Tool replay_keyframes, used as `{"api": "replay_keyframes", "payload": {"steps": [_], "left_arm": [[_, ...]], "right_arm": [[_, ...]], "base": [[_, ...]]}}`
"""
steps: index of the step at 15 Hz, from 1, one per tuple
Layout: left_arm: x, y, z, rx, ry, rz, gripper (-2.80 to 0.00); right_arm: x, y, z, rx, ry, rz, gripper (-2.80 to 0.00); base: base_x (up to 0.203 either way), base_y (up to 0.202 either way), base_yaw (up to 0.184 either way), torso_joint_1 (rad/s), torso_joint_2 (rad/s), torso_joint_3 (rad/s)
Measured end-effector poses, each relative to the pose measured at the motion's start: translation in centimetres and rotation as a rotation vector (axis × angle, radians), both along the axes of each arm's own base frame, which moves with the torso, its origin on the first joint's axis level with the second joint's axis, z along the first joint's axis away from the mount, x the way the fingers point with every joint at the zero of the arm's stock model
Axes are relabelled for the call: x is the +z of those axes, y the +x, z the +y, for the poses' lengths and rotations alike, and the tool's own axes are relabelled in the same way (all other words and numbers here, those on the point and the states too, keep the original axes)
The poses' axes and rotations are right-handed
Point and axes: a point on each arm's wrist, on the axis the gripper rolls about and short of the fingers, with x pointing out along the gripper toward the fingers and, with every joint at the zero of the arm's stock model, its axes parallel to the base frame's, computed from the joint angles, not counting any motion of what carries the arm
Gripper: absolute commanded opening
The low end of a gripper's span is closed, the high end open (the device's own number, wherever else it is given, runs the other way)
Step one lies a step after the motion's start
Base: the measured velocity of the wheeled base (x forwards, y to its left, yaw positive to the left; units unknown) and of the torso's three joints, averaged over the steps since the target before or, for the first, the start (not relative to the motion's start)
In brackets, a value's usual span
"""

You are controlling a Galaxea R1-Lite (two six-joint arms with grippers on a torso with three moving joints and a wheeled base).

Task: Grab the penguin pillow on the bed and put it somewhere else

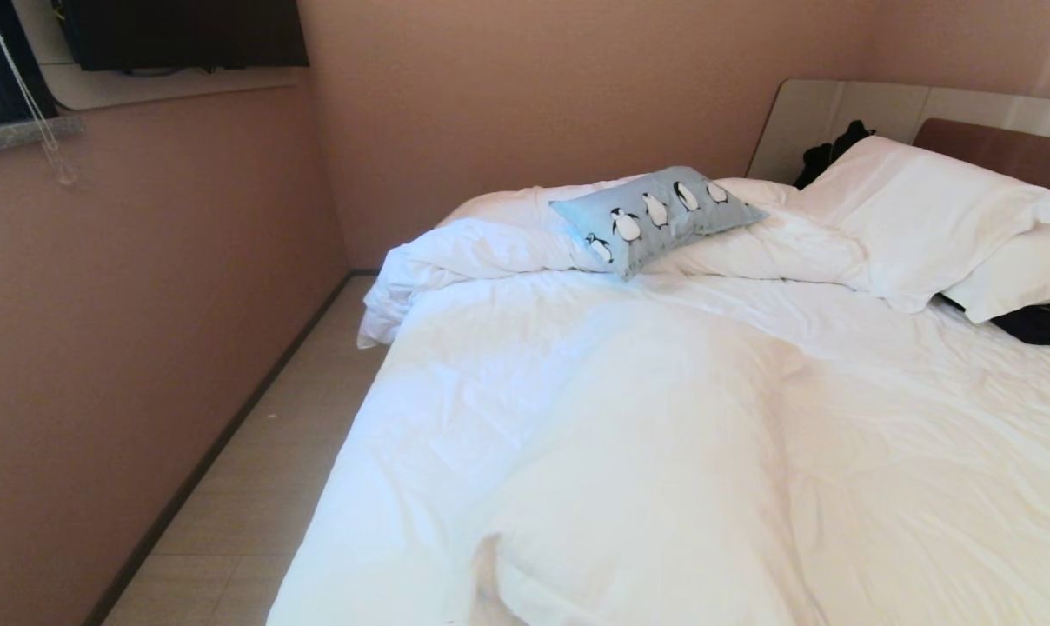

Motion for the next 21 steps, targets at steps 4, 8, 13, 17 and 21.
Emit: {"api": "replay_keyframes", "payload": {"steps": [4, 8, 13, 17, 21], "left_arm": [[0.0, 0.0, 0.0, 0.0, 0.0, 0.0, -2.8], [0.0, 0.0, 0.0, 0.0, 0.0, 0.0, -2.8], [0.0, 0.0, 0.0, 0.0, 0.0, 0.0, -2.8], [0.0, 0.0, 0.0, 0.0, 0.0, 0.0, -2.8], [0.0, 0.0, 0.0, -0.001, -0.001, 0.0, -2.8]], "right_arm": [[0.0, 0.0, 0.0, -0.001, 0.016, 0.0, -2.8], [-0.7, 0.1, 0.0, 0.003, 0.056, 0.07, -2.8], [-1.3, 0.1, 0.0, 0.002, 0.109, 0.12, -2.8], [-1.3, 0.1, 0.0, -0.002, 0.114, 0.122, -2.8], [-1.3, 0.1, 0.0, 0.0, 0.124, 0.12, -2.8]], "base": [[0.0, 0.0, 0.0, 0.0, 0.0, 0.0], [0.0, 0.0, 0.0, 0.0, 0.0, 0.0], [0.0, 0.0, 0.0, 0.0, 0.0, 0.0], [0.0, 0.0, 0.0, 0.0, 0.0, 0.0], [0.0, 0.0, 0.0, 0.0, 0.0, 0.0]]}}
